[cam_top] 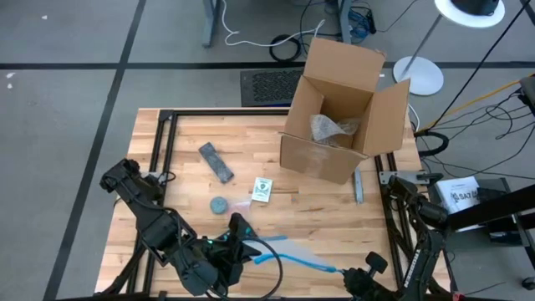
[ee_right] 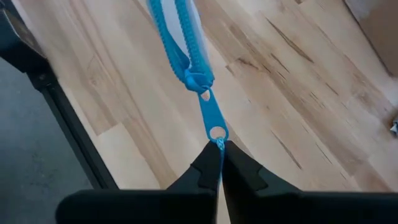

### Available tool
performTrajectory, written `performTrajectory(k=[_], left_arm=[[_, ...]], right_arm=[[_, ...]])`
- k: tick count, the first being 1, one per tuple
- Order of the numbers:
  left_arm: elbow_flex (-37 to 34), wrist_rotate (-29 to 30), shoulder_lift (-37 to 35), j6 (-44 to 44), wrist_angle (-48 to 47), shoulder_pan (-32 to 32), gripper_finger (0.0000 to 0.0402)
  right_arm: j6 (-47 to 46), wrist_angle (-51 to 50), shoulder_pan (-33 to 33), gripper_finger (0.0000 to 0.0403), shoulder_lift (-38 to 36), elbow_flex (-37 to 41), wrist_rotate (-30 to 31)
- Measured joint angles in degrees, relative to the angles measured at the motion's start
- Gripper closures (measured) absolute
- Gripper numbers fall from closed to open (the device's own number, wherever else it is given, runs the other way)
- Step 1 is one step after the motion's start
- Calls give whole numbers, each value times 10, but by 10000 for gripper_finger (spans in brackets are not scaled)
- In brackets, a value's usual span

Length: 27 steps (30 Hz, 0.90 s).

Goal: Unpack boxes
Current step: Open the transparent zip bag, then put the scented candle into the transparent zip bag

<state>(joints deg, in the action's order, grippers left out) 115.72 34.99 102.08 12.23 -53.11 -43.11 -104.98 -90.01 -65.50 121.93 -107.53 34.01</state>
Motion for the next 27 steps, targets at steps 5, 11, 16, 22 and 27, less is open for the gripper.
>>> performTrajectory(k=[5, 11, 16, 22, 27], left_arm=[[0, -2, 0, -1, -10, 0, 401], [0, -2, -1, -29, -33, 0, 401], [0, -2, -1, -29, -36, 0, 401], [-1, -33, 1, -31, -31, 5, 401], [-19, -40, 5, -48, -28, 20, 401]], right_arm=[[-13, 0, -6, 376, 0, 0, 7], [-10, 0, -15, 303, 0, 0, 10], [-9, 0, -17, 241, 0, 0, 11], [-8, 0, -16, 206, 0, 0, 81], [22, 11, 8, 213, 0, -6, 190]])
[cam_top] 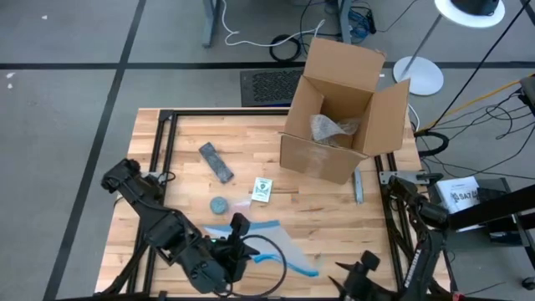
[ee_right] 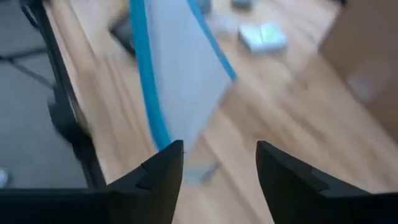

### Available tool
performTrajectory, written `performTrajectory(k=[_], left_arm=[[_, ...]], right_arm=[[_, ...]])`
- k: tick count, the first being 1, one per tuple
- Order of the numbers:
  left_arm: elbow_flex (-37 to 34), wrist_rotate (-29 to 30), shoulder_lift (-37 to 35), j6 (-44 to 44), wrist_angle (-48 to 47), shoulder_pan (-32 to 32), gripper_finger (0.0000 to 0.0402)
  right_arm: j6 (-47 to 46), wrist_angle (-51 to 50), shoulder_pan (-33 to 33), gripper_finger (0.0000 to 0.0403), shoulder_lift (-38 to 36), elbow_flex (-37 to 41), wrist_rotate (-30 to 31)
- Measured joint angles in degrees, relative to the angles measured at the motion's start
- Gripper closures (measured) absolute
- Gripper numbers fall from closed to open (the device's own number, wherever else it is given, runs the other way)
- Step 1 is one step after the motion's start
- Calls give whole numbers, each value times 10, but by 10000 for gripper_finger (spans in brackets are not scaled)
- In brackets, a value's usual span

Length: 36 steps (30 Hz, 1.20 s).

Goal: Unpack boxes
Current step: Put the scented candle into the transparent zip bag

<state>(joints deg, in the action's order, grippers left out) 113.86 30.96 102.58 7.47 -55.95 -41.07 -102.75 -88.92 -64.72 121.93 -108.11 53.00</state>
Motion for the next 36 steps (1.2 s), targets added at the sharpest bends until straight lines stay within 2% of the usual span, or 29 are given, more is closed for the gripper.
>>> performTrajectory(k=[4, 14, 21, 36], left_arm=[[-4, -3, 1, -11, 0, 7, 401], [-4, -4, 1, 4, 16, 7, 401], [-4, -5, 2, 3, 16, 6, 401], [-5, -8, 2, 3, 15, 6, 401]], right_arm=[[90, 58, 21, 232, 0, -1, 69], [227, 138, 75, 261, 0, -1, 83], [246, 140, 95, 261, 0, -1, 85], [246, 137, 94, 261, -4, -1, 88]])
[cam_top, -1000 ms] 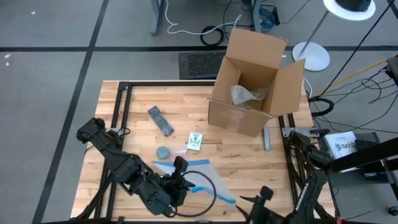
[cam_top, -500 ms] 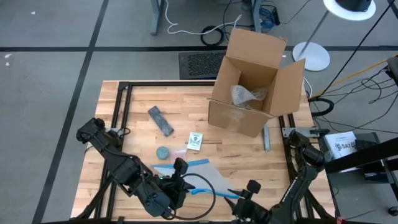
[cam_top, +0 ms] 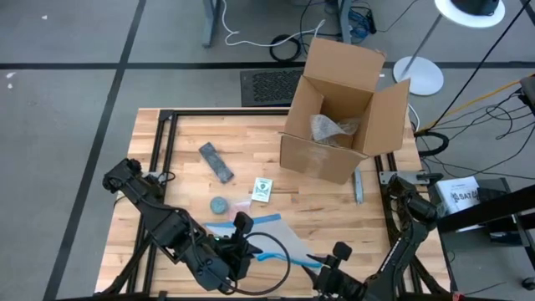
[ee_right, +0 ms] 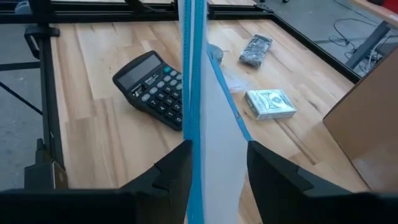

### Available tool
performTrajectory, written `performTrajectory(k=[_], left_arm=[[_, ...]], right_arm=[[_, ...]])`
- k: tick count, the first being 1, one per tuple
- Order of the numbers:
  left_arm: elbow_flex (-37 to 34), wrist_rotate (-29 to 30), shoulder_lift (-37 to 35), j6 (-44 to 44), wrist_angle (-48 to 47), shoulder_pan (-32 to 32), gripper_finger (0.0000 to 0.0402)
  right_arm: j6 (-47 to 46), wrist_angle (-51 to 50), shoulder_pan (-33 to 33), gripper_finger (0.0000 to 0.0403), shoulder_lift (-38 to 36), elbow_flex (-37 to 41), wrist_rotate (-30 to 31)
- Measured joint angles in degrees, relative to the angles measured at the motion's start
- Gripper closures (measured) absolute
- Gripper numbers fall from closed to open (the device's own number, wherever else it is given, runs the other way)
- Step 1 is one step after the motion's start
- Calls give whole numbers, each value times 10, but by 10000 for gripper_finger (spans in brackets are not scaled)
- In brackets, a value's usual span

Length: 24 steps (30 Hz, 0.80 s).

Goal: Unpack boxes
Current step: Put the scented candle into the transparent zip bag

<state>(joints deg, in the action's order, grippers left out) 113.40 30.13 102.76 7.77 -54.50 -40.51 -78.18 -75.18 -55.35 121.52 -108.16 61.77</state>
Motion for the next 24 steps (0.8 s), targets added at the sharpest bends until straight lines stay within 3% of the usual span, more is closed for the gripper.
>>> performTrajectory(k=[9, 17, 24], left_arm=[[0, -4, 0, 0, 0, 0, 401], [0, 16, 4, 5, -7, 3, 401], [0, 13, 20, 3, -23, 8, 401]], right_arm=[[17, 5, 18, 261, 0, 0, -2], [100, 85, 28, 261, 0, 0, -10], [110, 93, 29, 261, -1, 0, -21]])
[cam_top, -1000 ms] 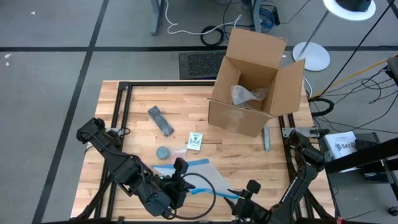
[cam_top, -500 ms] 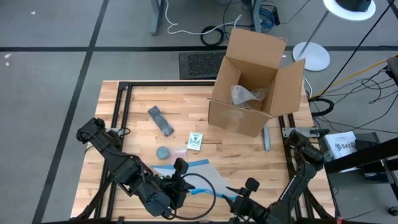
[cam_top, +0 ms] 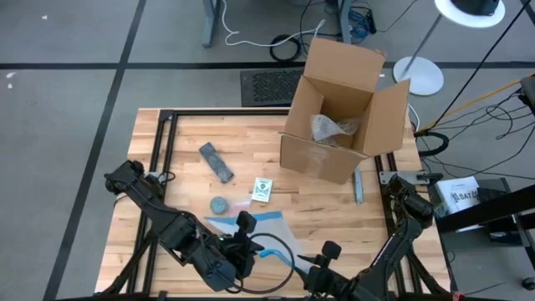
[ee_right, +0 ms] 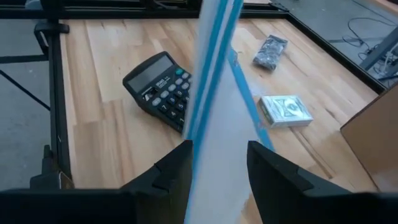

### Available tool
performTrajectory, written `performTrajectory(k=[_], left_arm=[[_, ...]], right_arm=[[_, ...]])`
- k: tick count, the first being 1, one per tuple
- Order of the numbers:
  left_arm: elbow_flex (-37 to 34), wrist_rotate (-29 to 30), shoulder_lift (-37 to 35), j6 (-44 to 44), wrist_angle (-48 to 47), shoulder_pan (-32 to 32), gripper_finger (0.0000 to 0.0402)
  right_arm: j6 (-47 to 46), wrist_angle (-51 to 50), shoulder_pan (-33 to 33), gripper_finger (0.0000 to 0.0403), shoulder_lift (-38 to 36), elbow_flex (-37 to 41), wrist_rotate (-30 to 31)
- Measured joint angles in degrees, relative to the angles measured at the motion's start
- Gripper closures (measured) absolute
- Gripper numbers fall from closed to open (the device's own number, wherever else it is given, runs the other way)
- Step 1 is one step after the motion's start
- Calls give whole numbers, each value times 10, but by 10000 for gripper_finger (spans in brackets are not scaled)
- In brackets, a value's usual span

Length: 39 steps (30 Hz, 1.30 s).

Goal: Unpack boxes
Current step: Put the scented candle into the transparent zip bag

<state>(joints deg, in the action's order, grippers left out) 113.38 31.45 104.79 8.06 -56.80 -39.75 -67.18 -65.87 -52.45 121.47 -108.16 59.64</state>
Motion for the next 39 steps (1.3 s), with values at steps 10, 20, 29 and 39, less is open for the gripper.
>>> performTrajectory(k=[10, 20, 29, 39], left_arm=[[0, -11, 5, 16, 24, 0, 401], [0, -33, 5, 13, 18, 0, 402], [0, -43, 6, 13, 18, 0, 401], [0, -34, 7, 13, 22, 0, 401]], right_arm=[[3, 1, 5, 261, 0, 0, 0], [4, -5, 6, 261, -1, 0, 21], [21, -7, 10, 261, -20, 0, 37], [43, 24, 15, 261, -20, 0, 35]])
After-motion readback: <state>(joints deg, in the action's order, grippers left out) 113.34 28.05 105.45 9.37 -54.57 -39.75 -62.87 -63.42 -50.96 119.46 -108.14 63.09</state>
